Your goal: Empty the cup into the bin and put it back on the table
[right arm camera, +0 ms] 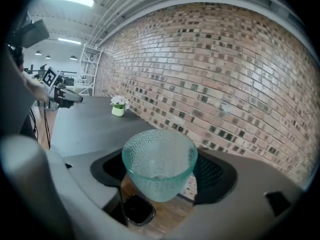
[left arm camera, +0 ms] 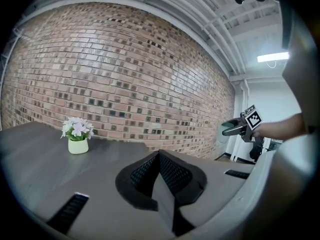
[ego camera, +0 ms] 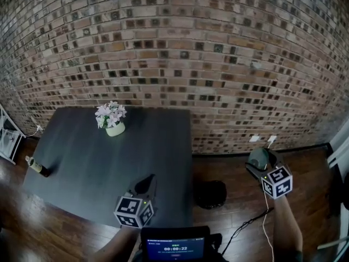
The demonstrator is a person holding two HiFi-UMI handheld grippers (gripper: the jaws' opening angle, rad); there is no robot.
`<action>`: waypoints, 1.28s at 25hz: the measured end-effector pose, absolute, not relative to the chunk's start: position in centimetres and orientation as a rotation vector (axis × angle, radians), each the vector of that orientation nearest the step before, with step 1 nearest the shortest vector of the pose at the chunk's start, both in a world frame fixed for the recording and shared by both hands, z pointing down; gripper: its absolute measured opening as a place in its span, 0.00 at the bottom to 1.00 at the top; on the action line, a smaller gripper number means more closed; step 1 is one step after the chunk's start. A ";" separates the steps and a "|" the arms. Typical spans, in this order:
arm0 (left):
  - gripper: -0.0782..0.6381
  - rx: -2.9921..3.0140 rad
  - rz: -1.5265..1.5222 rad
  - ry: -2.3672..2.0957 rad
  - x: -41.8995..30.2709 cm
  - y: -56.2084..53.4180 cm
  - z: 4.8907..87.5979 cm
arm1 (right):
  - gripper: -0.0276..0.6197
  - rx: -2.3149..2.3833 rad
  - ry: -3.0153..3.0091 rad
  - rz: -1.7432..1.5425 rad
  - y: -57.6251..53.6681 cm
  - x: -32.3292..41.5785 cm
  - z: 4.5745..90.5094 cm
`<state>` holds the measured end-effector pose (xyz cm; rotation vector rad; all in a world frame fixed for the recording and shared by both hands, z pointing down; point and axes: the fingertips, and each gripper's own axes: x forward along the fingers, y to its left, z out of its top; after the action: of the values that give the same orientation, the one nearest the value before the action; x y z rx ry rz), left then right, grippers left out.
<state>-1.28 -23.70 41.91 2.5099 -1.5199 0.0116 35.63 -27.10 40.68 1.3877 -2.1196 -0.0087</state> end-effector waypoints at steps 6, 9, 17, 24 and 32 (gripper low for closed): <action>0.11 2.543 0.025 -1.562 -1.2 -22.8 41.2 | 0.65 1.411 -2.233 0.003 -26.2 33.5 39.3; 0.11 2.579 0.014 -1.565 -1.2 -22.3 40.5 | 0.65 1.383 -2.280 0.011 -25.7 31.5 39.2; 0.11 2.512 -0.031 -1.613 -3.9 -20.8 40.8 | 0.65 1.225 -2.404 0.020 -24.2 25.0 40.2; 0.11 2.453 -0.032 -1.682 -6.5 -19.6 41.4 | 0.65 1.074 -2.491 0.016 -23.1 19.4 41.3; 0.11 2.403 -0.017 -1.736 -8.5 -18.2 42.2 | 0.65 0.887 -2.563 0.038 -21.6 13.1 43.3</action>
<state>-8.54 -18.17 42.17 2.4032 -1.7362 -0.0170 13.14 -21.57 43.29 0.8870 -2.5625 0.0384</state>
